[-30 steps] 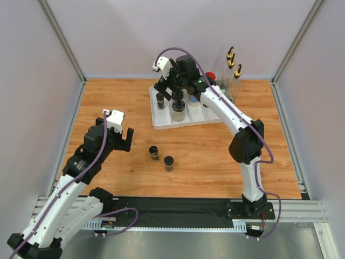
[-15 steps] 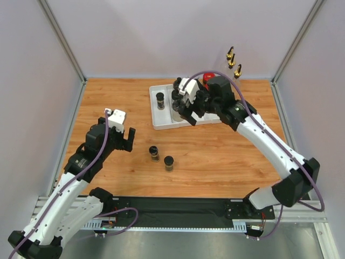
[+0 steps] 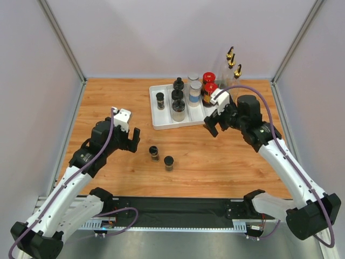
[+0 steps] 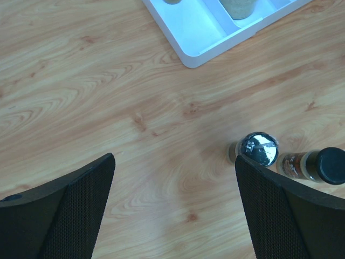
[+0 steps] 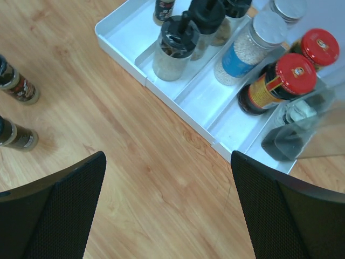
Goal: Organize the condiment bottles
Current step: Pick up the bottle from the center of the board.
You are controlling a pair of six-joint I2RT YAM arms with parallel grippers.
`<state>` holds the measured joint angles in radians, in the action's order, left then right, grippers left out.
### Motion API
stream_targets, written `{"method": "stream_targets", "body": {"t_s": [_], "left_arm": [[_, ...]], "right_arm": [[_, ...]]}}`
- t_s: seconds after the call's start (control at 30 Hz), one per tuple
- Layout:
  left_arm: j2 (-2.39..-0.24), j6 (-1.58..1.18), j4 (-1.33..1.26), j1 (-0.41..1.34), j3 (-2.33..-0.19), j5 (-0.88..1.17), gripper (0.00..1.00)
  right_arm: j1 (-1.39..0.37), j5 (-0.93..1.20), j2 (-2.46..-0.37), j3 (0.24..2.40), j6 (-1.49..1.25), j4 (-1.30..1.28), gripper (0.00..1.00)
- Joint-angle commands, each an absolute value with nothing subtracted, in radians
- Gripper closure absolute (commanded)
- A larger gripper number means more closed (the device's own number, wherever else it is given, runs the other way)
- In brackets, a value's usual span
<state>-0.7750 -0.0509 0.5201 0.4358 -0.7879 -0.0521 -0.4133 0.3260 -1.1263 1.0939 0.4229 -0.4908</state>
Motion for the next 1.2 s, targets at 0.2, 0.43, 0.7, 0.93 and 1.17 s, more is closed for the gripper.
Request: {"method": "stream_targets", "body": {"t_s": [0.2, 0.43, 0.7, 0.93, 1.17], "left_arm": [[-0.813, -0.095, 0.468, 0.431, -0.802, 0.066, 0.0], [-0.86, -0.113, 0.451, 0.43, -0.802, 0.187, 0.0], [-0.913, -0.155, 0.434, 0.43, -0.81, 0.248, 0.0], [-0.96, -0.215, 0.41, 0.431, -0.81, 0.265, 0.0], [-1.063, -0.275, 0.459, 0.495, -0.857, 0.186, 0.0]], "right_arm": [[-0.246, 0.491, -0.977, 0.965, 0.25, -0.391, 0.0], [-0.17, 0.554, -0.96, 0.911, 0.227, -0.364, 0.0], [-0.161, 0.578, -0.965, 0.887, 0.25, -0.348, 0.0], [-0.163, 0.584, -0.969, 0.885, 0.256, -0.351, 0.0], [-0.163, 0.575, -0.973, 0.884, 0.268, -0.356, 0.0]]}}
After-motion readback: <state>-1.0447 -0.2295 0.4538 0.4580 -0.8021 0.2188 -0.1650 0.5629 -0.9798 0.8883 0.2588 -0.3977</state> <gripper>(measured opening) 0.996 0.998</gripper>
